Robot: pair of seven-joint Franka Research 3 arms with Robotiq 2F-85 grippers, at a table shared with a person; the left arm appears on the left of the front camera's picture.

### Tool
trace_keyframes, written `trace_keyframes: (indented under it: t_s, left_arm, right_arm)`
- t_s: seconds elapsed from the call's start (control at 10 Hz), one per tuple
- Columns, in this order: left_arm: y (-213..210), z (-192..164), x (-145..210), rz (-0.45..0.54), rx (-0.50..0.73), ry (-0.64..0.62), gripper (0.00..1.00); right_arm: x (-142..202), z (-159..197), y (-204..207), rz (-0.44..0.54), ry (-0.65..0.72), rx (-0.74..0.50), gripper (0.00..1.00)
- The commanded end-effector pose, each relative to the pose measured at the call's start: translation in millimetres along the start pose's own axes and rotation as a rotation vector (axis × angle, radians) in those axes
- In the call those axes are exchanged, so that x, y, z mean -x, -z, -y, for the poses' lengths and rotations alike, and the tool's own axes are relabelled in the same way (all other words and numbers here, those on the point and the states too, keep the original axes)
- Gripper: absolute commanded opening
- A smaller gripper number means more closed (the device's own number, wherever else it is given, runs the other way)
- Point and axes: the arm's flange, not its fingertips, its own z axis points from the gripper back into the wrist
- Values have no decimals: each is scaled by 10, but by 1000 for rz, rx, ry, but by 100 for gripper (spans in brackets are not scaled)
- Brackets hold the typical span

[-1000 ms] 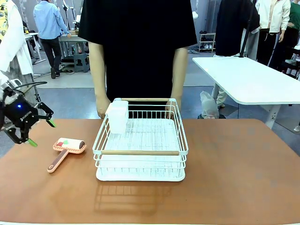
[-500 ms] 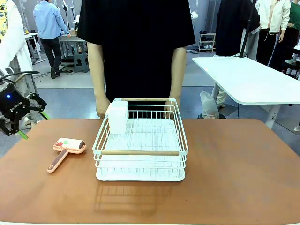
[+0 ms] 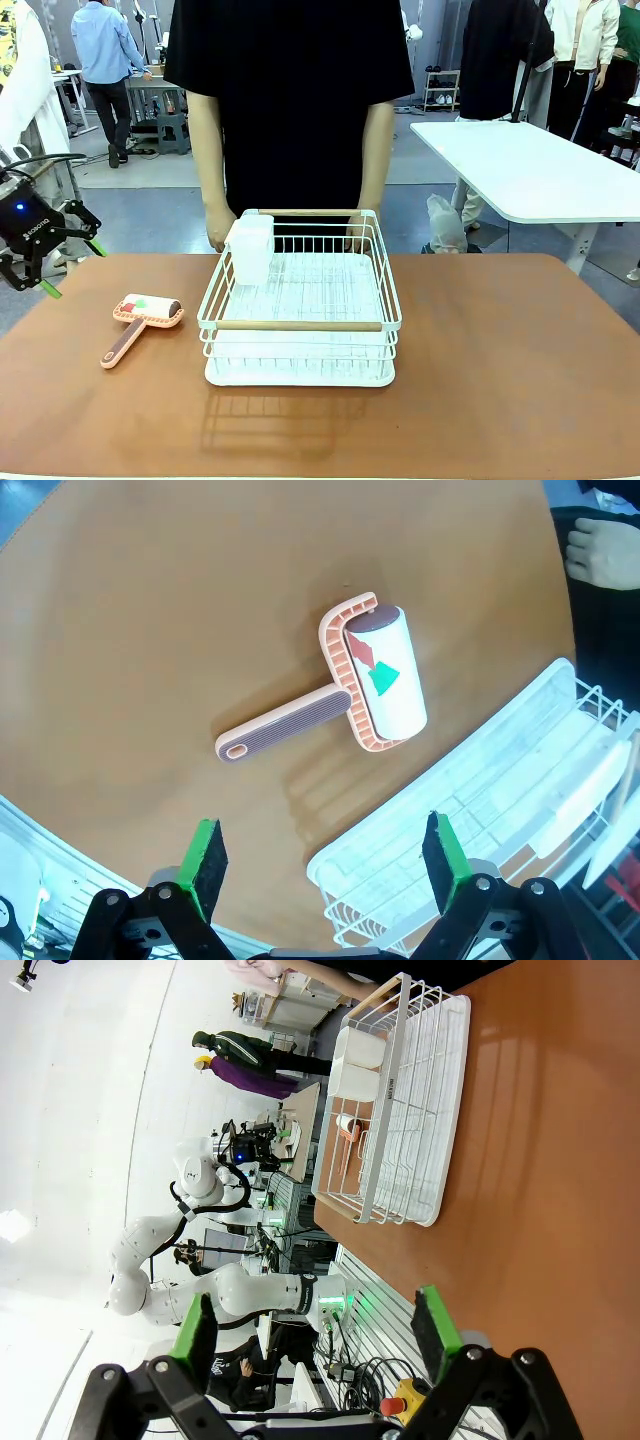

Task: Clean the table.
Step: Place the Lint Roller down when the Dish drying rack is positioned in the middle of the table.

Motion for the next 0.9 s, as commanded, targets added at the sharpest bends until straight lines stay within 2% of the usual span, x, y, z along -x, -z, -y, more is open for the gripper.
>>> trace_keyframes:
  t_s: [0.0, 0.8]
  left_arm:
    - [7, 2, 2, -8, 9, 0, 100]
    - [7, 2, 2, -8, 9, 0, 100]
  right_arm:
    - [0, -33, -8, 1, -10, -3, 100]
    - [0, -33, -8, 1, -10, -3, 100]
